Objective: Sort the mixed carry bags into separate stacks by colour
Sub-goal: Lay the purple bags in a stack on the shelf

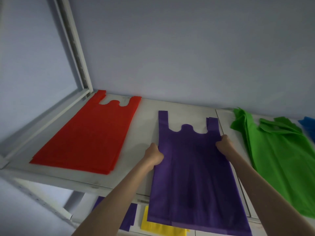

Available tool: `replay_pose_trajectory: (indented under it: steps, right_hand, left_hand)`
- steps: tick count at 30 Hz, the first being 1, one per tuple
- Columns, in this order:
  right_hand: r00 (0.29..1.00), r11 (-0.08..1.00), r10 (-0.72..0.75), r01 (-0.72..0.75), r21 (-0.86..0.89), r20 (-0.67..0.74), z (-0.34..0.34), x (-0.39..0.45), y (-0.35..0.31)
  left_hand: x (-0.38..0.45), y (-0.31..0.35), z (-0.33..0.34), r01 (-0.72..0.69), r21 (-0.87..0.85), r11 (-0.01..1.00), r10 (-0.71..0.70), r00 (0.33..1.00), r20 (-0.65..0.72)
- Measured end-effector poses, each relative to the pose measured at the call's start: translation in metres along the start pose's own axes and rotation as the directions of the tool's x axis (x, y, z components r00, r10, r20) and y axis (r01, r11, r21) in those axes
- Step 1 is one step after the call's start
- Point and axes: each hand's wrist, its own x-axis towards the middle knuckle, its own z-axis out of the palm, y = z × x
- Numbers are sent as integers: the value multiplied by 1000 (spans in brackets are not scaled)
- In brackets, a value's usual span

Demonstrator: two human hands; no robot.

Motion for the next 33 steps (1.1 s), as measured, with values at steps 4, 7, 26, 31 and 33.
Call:
replay_pose_trajectory:
  steps: [4, 7, 26, 31, 33]
  right_hand:
    - [1000, 999, -15, 14, -29, -4, 3, -15, 6]
    - [1000, 1000, -28, 28, 6, 11, 3, -23, 14]
    - [951, 947, -309, 307, 91, 5, 21, -141, 34]
    - [935, 930, -350, 340, 144, 58, 50, -180, 29]
    - [931, 924, -360, 348, 156, 57, 62, -194, 26]
  left_hand:
    - [-10, -6, 0, -33, -38, 999, 33, 999, 5]
    - [-22, -11, -1, -41, -48, 998, 41, 999, 9]
    - [-162, -83, -18, -12, -193, 981, -25, 981, -191]
    - [-192, -120, -40, 39, -207, 978, -86, 972, -220]
    - [-202, -136, -49, 59, -221, 974, -110, 968, -227]
